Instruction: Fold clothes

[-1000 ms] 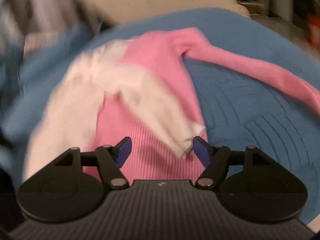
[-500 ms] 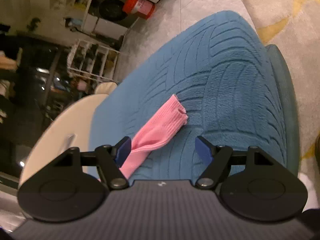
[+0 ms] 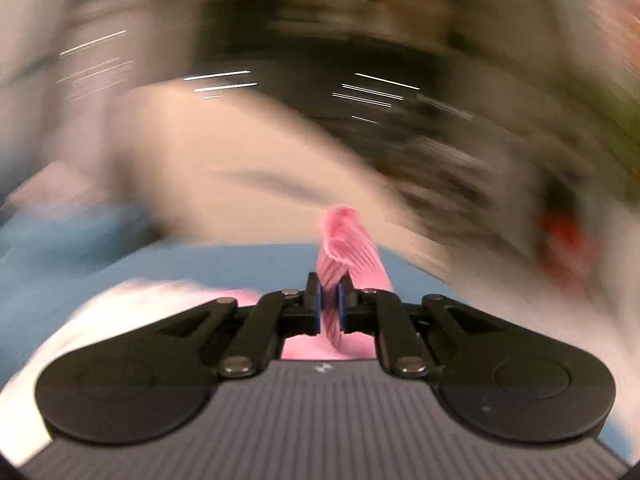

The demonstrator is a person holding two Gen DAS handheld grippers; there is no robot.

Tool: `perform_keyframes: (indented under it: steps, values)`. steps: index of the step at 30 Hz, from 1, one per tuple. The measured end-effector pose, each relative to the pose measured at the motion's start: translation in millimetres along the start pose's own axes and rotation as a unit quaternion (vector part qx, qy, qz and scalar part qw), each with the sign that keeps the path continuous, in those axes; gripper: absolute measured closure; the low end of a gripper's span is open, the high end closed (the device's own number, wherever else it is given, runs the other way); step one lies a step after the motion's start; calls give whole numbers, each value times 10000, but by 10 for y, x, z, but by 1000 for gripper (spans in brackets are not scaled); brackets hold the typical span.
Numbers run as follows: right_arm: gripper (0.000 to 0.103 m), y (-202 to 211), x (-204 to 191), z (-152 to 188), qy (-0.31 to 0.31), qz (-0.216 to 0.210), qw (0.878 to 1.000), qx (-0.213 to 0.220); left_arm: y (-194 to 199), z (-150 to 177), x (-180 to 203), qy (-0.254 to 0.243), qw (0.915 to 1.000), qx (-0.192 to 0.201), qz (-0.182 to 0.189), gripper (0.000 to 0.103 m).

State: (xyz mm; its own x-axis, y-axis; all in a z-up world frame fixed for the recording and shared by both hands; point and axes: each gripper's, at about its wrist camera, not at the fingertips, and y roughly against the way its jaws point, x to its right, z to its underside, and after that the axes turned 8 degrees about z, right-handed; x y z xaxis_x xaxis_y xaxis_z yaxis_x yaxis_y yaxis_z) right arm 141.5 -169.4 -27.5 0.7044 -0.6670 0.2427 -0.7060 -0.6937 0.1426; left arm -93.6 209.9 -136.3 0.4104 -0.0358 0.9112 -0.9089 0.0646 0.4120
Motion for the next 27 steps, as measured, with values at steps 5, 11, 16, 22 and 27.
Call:
perform_keyframes:
  steps: [5, 11, 16, 22, 27]
  values:
    - [91, -43, -1590, 428, 2392, -1634, 9564, -376, 49, 12, -21, 68, 10000, -15, 57, 0]
    - [84, -50, -1775, 613, 2927, -1687, 9397, -541, 24, 11, 2, -23, 10000, -52, -15, 0]
    - [71, 416, -1784, 464, 2201, -1782, 9558, -796, 2, 61, 103, -386, 9990, -105, -196, 0]
    - [47, 633, -1626, 263, 929, -1266, 9869, -371, -34, 113, 192, -766, 9961, -156, -409, 0]
    - [46, 230, -1590, 338, 363, -849, 9860, -1387, -15, 132, 209, -866, 9951, -174, -443, 0]
